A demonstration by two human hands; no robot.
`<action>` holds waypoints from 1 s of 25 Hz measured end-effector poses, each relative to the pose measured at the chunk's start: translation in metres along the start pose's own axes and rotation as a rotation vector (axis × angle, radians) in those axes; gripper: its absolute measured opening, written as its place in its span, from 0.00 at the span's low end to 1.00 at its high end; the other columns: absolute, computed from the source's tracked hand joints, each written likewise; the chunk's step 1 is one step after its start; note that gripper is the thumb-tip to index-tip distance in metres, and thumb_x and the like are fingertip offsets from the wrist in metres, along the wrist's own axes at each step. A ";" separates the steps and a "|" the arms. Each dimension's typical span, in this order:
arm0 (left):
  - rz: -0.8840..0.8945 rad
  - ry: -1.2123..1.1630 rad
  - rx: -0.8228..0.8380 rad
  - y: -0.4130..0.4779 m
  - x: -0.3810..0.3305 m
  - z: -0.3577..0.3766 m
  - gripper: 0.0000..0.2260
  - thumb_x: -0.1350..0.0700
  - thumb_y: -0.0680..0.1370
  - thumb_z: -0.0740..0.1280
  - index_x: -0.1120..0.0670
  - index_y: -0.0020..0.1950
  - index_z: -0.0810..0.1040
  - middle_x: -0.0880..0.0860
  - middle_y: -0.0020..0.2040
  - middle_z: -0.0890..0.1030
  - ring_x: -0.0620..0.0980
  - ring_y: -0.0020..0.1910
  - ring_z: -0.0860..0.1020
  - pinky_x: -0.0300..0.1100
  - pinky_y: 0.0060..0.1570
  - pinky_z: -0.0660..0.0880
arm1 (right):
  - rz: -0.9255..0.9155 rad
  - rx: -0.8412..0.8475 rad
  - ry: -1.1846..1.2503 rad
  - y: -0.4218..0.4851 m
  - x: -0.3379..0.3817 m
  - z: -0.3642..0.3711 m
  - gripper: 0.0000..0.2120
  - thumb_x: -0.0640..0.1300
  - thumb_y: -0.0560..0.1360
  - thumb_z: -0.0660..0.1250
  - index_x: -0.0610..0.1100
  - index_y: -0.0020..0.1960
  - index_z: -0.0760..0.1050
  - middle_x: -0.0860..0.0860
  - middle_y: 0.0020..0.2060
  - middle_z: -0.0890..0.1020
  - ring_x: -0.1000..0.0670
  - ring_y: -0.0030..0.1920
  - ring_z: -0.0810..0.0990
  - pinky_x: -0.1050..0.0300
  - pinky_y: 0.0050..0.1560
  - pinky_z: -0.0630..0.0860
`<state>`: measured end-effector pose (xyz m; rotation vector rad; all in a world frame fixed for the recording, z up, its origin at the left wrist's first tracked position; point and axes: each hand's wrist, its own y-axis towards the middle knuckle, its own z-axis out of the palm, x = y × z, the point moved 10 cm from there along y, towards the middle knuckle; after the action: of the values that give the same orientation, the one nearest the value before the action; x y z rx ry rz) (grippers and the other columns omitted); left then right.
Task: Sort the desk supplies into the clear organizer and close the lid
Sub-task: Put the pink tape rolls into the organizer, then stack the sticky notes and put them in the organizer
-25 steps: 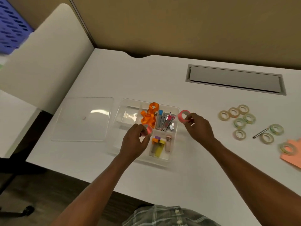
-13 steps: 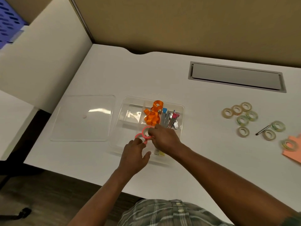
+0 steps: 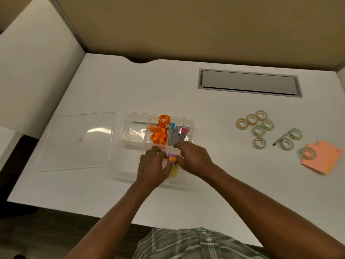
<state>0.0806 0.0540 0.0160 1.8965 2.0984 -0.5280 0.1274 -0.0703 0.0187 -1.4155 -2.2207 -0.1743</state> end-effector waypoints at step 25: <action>0.487 0.085 0.357 0.034 -0.348 0.188 0.15 0.44 0.76 0.68 0.53 0.54 0.78 0.52 0.53 0.76 0.54 0.53 0.75 0.47 0.50 0.72 | 0.696 -0.244 0.114 -0.220 -0.370 -0.113 0.13 0.52 0.78 0.65 0.50 0.61 0.76 0.50 0.53 0.79 0.48 0.55 0.79 0.50 0.52 0.77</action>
<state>0.1445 -0.3372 -0.0074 2.5600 1.5668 -0.7480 0.0966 -0.5124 -0.0237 -2.1574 -1.5372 -0.2767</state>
